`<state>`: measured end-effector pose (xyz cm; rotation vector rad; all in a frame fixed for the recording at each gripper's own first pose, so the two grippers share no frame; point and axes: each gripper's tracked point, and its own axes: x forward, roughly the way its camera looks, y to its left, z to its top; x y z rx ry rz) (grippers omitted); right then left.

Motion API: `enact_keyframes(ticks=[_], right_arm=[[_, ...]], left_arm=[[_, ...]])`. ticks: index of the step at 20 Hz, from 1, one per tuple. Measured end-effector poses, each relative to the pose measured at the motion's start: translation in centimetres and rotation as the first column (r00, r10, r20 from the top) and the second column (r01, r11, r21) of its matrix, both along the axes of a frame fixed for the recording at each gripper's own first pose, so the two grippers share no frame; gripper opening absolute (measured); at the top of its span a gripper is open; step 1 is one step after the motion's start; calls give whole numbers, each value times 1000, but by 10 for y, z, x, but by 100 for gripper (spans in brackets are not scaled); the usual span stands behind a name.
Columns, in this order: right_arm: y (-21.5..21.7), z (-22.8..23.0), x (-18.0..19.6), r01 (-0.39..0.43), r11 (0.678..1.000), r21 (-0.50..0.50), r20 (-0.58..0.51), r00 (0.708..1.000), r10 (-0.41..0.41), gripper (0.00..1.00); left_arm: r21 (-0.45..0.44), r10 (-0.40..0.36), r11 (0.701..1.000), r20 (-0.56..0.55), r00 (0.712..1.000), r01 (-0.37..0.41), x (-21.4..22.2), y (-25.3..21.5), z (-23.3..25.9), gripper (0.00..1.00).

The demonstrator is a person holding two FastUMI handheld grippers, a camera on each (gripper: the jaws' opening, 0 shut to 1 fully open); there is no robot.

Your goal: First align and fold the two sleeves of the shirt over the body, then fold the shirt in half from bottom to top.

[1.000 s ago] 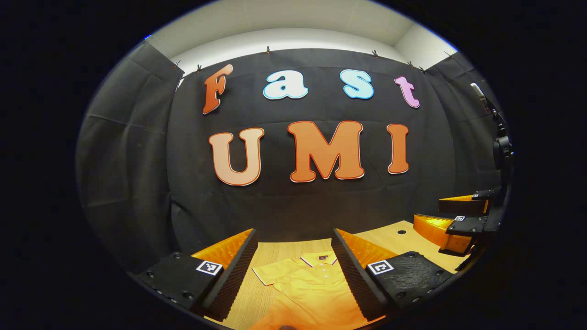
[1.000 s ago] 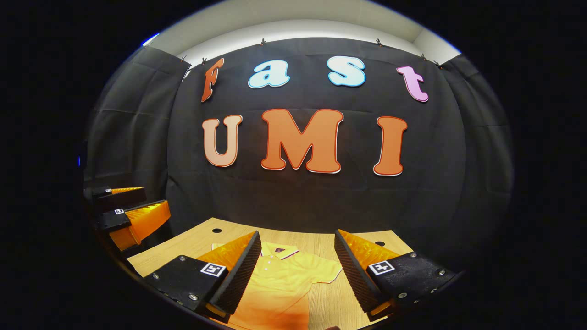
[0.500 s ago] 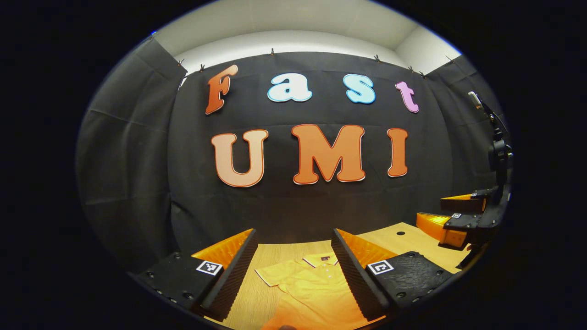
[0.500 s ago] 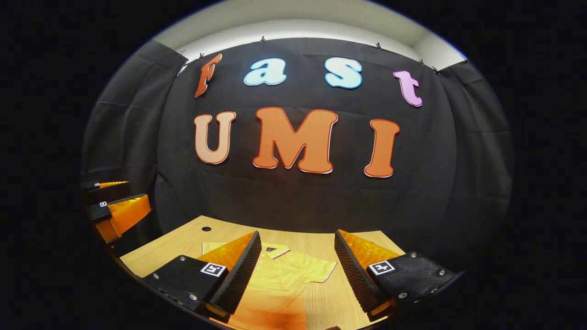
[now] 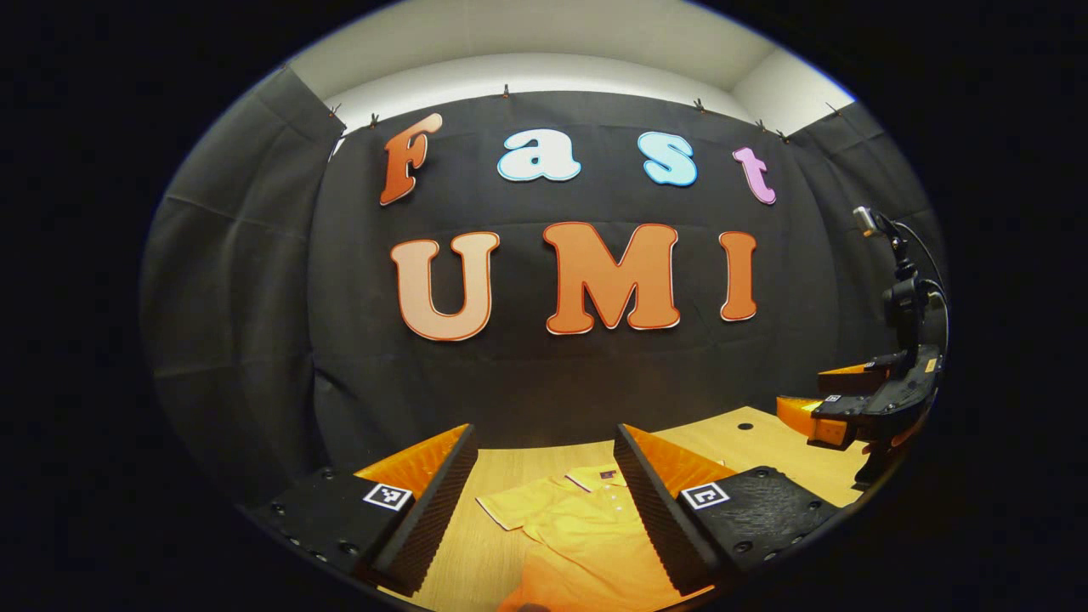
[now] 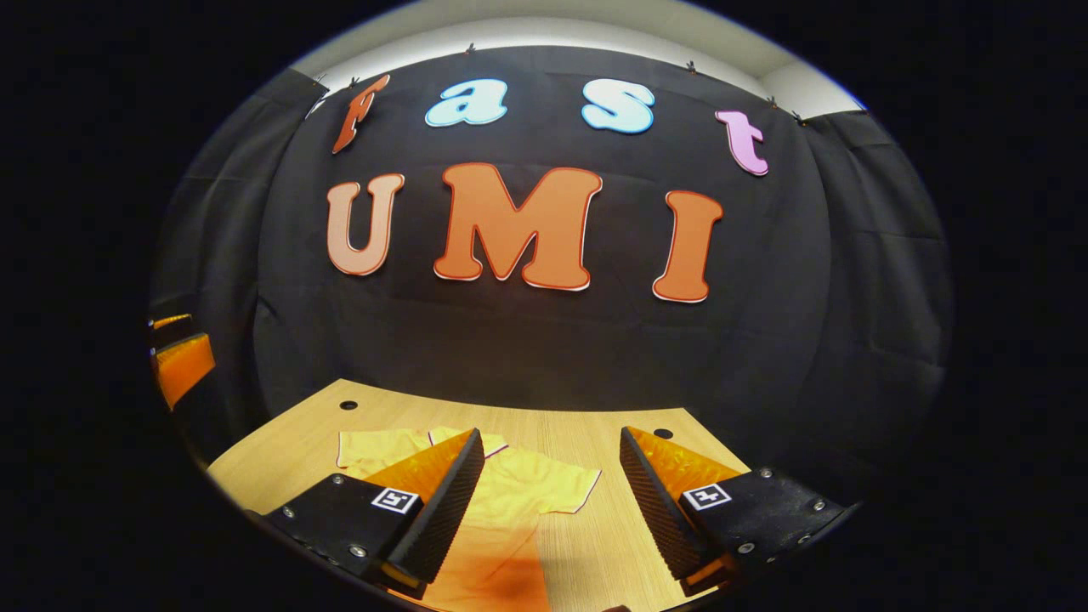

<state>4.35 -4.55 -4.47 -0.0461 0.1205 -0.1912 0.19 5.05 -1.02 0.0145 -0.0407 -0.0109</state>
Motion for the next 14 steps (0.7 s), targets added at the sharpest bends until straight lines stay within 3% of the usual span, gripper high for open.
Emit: enact_keyframes(ticks=[9,14], right_arm=[[-36,-56,79,-62,998,22,-148,987,64,97],[-53,-108,112,-48,996,77,-309,948,70,96]], left_arm=[[28,124,992,-17,992,-124,23,-7,1,99],[31,200,980,-68,977,-198,22,1,-13,99]])
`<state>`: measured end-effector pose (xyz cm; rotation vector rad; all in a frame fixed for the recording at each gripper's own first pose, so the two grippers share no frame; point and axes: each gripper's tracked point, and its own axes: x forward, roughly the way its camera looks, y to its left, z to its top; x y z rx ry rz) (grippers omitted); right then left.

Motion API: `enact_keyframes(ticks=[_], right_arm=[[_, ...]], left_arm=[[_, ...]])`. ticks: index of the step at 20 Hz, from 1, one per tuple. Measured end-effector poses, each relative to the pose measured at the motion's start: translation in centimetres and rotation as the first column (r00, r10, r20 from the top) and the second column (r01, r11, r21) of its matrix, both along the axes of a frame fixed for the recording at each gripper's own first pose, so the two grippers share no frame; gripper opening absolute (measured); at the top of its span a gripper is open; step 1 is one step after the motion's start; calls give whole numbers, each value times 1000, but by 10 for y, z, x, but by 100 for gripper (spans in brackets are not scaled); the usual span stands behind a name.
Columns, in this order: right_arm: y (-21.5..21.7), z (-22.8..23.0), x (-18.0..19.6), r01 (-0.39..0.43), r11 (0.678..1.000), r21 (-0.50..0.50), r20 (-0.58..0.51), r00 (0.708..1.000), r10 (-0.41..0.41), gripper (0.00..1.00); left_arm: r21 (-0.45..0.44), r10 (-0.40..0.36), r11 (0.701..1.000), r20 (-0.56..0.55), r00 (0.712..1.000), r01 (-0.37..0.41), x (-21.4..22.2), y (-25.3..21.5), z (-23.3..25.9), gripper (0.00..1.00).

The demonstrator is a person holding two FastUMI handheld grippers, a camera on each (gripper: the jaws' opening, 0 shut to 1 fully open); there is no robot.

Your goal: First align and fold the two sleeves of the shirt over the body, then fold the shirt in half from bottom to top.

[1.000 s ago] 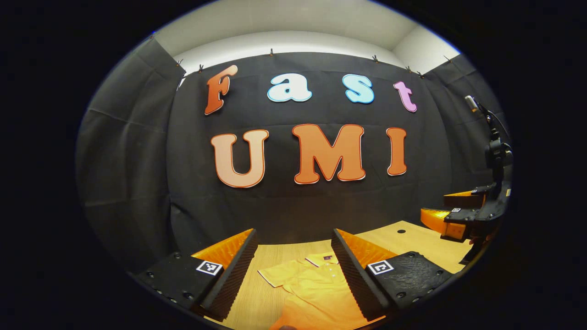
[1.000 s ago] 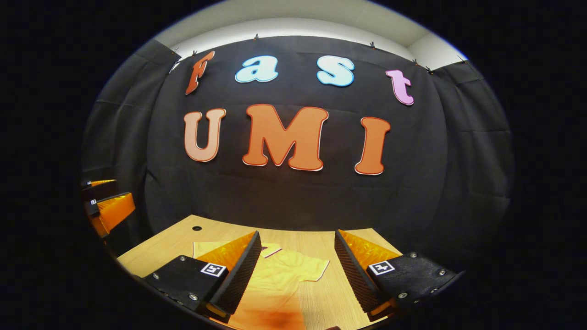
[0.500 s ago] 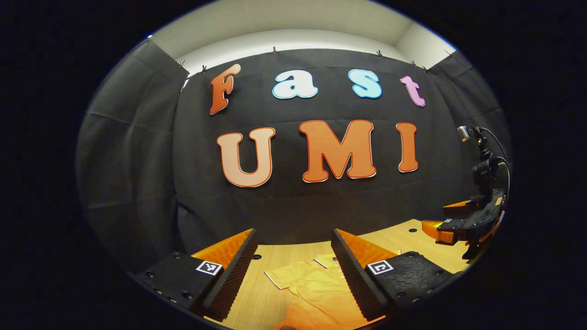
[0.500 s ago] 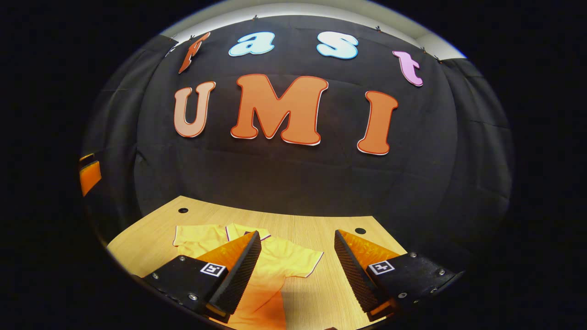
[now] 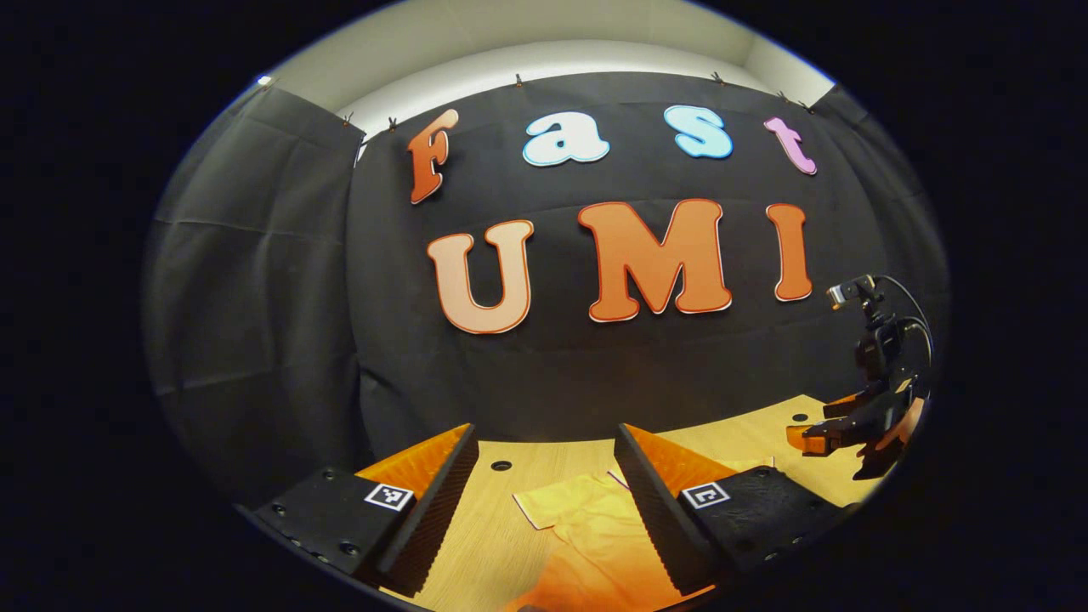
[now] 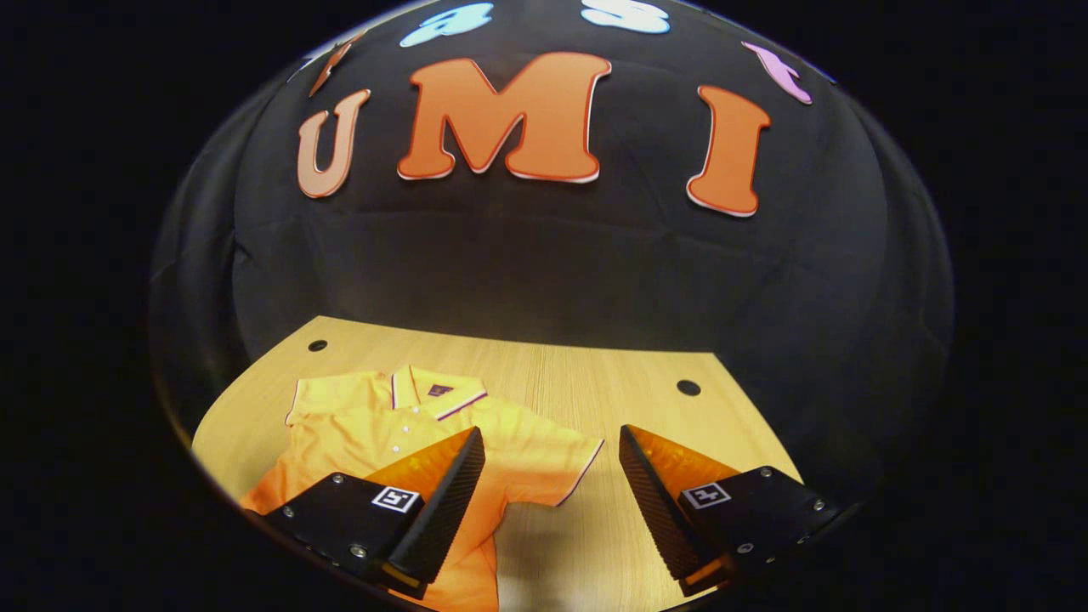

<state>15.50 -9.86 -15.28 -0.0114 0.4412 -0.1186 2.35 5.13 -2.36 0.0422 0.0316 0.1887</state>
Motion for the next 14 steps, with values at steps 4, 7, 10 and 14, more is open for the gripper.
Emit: enact_keyframes(ticks=[4,7,10,14], right_arm=[[-14,-41,19,24,999,42,-131,991,-18,94],[-20,-68,31,41,996,80,-227,974,-22,90],[-26,-87,42,39,996,80,-297,955,-13,83],[-27,-116,52,54,989,137,-411,912,7,87]], left_arm=[[9,71,997,-49,996,-70,-6,8,-16,99],[13,119,993,-84,989,-119,-10,13,-26,99],[17,151,989,-123,981,-150,-12,12,-39,98],[24,165,986,-182,969,-163,-13,6,-54,98]])
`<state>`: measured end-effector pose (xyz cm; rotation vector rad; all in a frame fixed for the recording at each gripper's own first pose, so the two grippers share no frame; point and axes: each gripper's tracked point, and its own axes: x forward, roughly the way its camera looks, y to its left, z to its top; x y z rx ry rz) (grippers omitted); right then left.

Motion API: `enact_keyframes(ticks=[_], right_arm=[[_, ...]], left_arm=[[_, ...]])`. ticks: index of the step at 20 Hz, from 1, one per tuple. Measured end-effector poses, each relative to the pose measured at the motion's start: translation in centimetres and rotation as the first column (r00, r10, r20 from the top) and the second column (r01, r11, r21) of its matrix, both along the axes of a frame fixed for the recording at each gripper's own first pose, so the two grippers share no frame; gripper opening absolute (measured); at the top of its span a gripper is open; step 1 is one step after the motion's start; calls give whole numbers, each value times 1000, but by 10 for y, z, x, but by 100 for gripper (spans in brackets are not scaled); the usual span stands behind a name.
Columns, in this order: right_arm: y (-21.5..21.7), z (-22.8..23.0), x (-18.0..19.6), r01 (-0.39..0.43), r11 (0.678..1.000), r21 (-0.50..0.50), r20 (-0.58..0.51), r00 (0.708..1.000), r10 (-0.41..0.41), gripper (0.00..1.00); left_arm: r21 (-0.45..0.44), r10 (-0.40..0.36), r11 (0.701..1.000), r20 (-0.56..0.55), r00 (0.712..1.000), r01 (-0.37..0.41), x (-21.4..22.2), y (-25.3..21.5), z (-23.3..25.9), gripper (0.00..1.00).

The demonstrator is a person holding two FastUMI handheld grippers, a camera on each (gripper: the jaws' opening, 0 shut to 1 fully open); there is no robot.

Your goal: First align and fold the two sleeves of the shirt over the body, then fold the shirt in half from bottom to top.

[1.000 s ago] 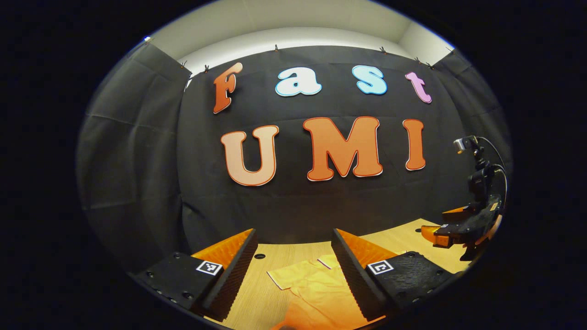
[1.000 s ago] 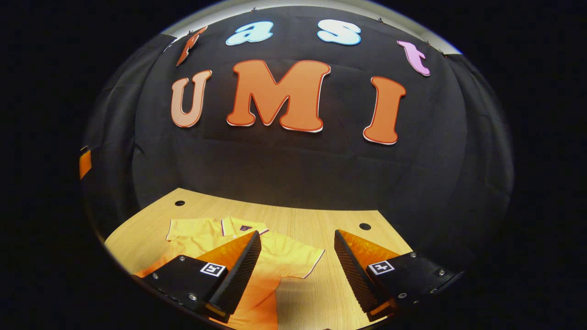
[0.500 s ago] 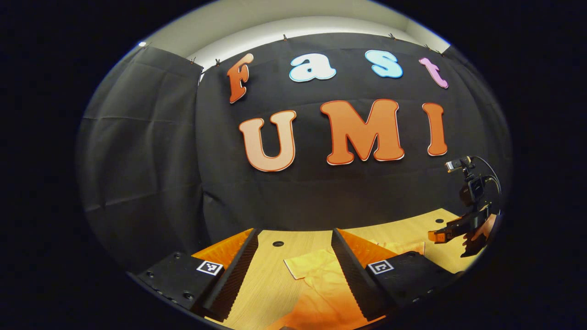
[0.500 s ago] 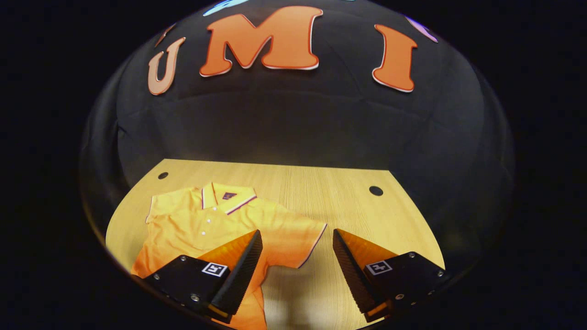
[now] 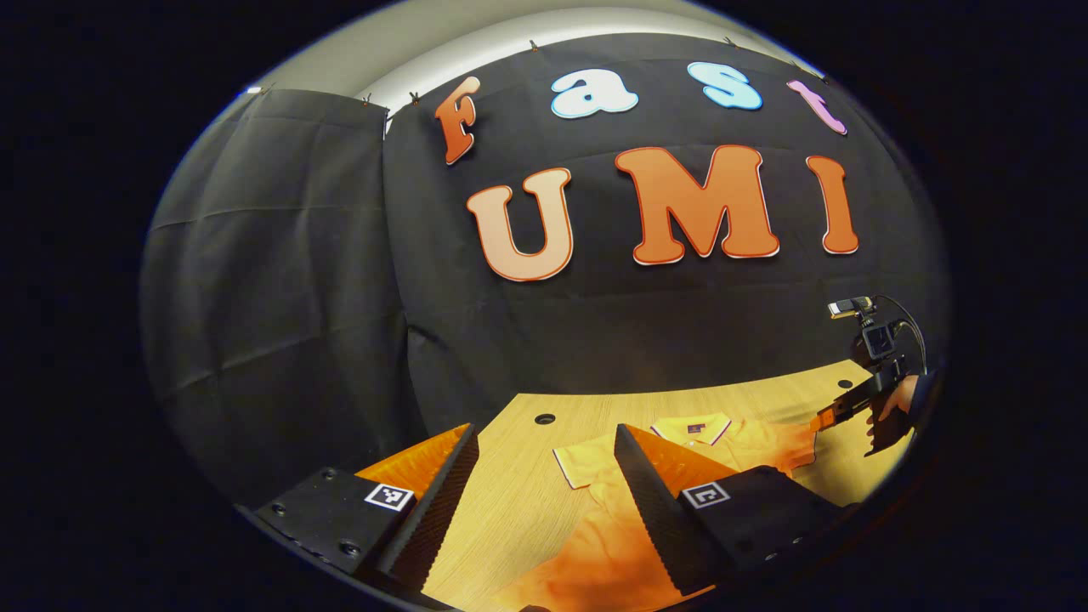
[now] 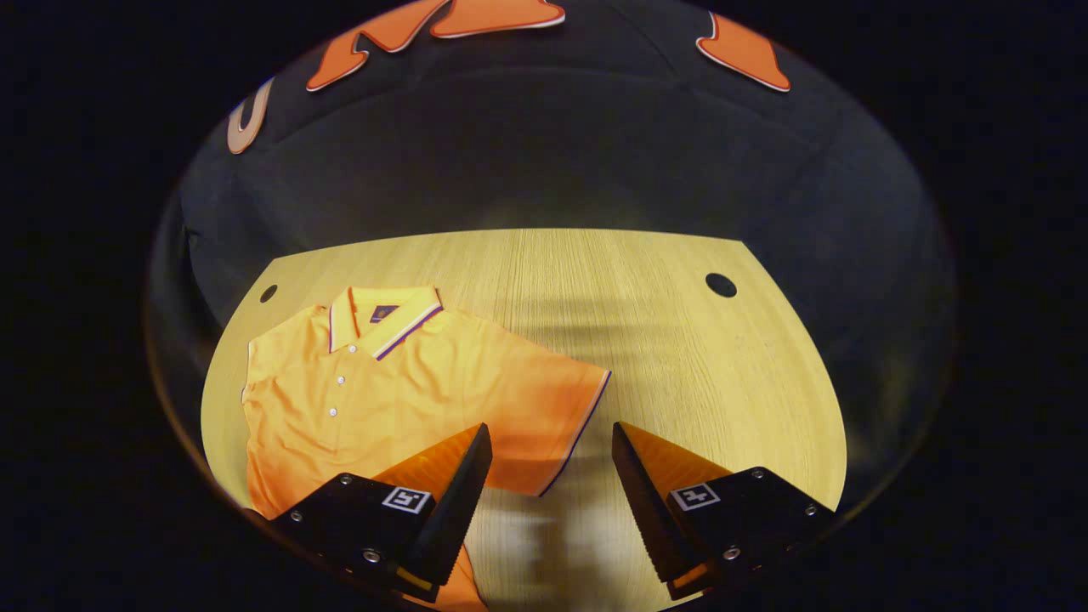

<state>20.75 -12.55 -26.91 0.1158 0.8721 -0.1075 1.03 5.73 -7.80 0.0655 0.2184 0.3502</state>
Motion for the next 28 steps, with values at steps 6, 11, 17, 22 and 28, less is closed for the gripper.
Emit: enact_keyframes(ticks=[6,11,17,22,28], right_arm=[[-13,-36,16,19,1000,24,-141,990,-16,74],[-15,-61,28,24,999,42,-253,967,-13,72],[-14,-71,42,19,999,37,-311,950,-7,71],[-13,-73,49,38,998,46,-334,942,-21,48],[10,-46,63,35,976,216,-255,967,21,6]], left_arm=[[5,30,1000,-58,998,-30,-1,2,-11,99],[5,31,1000,-90,996,-30,0,1,-17,99],[-1,26,1000,-113,993,-26,1,-1,-23,100],[-11,33,999,-121,992,-35,1,0,-29,99],[-7,36,999,-113,993,-37,0,-1,-26,99]])
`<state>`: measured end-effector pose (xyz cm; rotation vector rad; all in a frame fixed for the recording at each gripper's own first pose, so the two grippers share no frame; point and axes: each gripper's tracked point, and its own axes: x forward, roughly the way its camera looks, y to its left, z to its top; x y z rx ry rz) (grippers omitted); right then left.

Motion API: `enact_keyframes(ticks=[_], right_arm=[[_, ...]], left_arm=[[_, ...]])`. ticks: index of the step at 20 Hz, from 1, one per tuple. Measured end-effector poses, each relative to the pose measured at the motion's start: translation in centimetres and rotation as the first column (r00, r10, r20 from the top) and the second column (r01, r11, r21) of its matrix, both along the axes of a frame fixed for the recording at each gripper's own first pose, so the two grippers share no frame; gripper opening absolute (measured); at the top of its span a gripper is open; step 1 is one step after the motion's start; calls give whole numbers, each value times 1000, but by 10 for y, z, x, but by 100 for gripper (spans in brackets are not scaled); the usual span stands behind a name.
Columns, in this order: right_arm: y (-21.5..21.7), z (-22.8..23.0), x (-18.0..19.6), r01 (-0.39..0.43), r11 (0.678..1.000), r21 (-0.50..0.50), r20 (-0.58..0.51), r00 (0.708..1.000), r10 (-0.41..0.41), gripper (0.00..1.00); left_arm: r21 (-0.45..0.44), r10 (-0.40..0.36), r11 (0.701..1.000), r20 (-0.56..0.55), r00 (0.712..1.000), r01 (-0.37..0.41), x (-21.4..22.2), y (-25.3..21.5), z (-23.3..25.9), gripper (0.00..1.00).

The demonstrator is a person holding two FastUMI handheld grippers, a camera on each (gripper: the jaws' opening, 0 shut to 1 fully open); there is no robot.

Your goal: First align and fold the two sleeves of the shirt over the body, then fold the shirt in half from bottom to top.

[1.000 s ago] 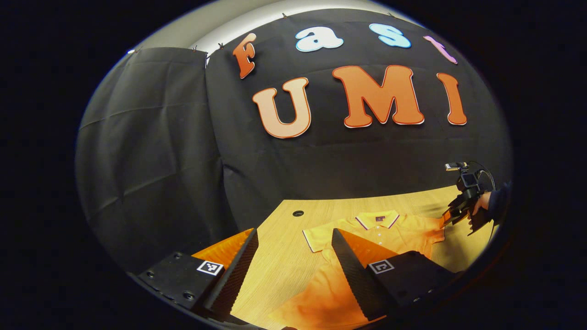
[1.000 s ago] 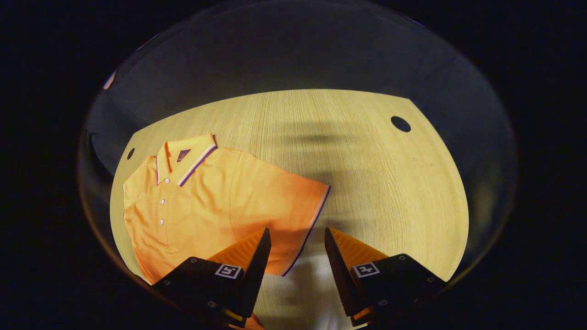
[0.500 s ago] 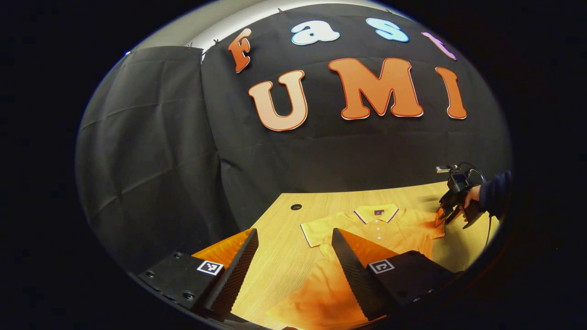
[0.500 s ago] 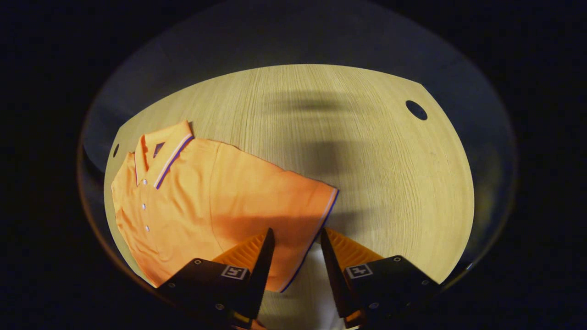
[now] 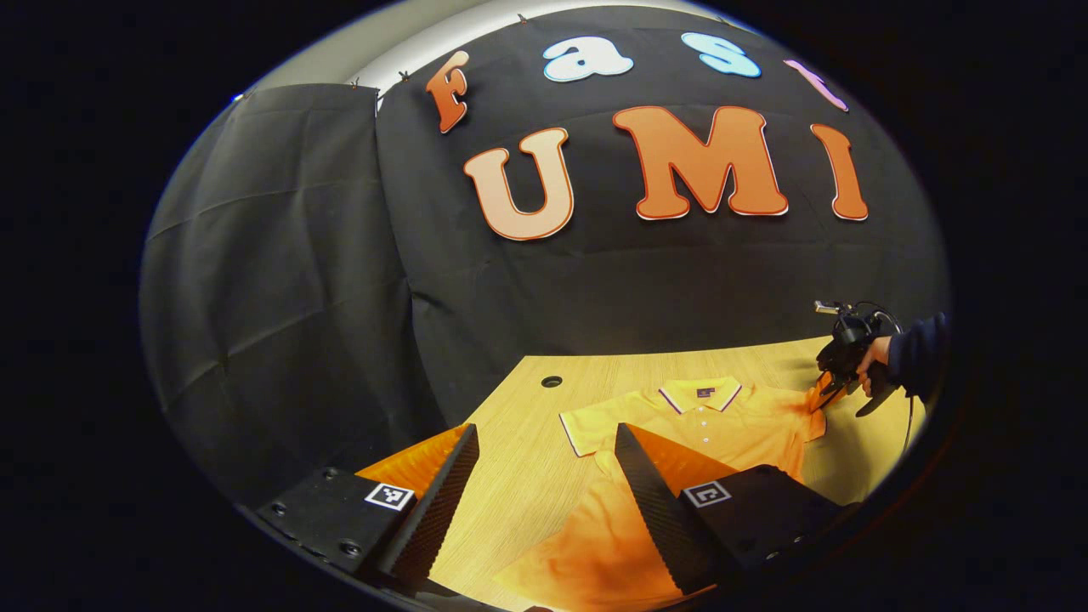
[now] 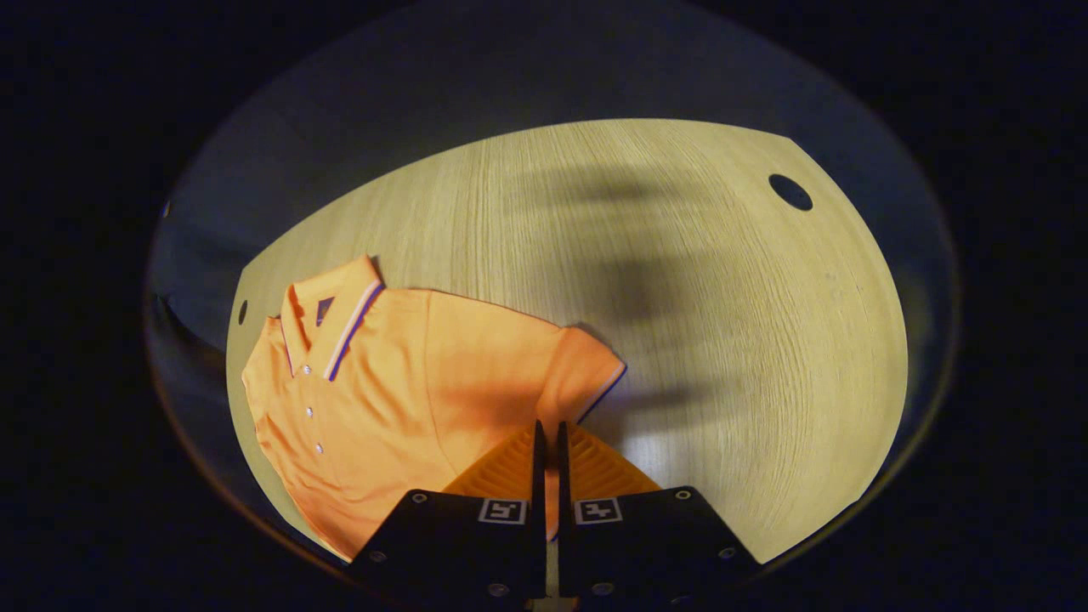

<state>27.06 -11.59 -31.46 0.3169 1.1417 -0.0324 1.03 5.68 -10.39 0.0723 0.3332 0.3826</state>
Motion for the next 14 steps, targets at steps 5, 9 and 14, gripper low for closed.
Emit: enact_keyframes(ticks=[5,9,14], right_arm=[[27,32,11,-32,997,76,57,998,28,6],[52,52,13,-88,987,138,76,994,79,6],[89,63,18,-142,969,205,115,986,120,6]], left_arm=[[-7,-2,1000,-1,1000,2,0,0,-1,99],[-6,16,1000,-5,1000,-16,-3,2,-5,99],[-46,58,997,-52,997,-60,-10,10,-28,99]])
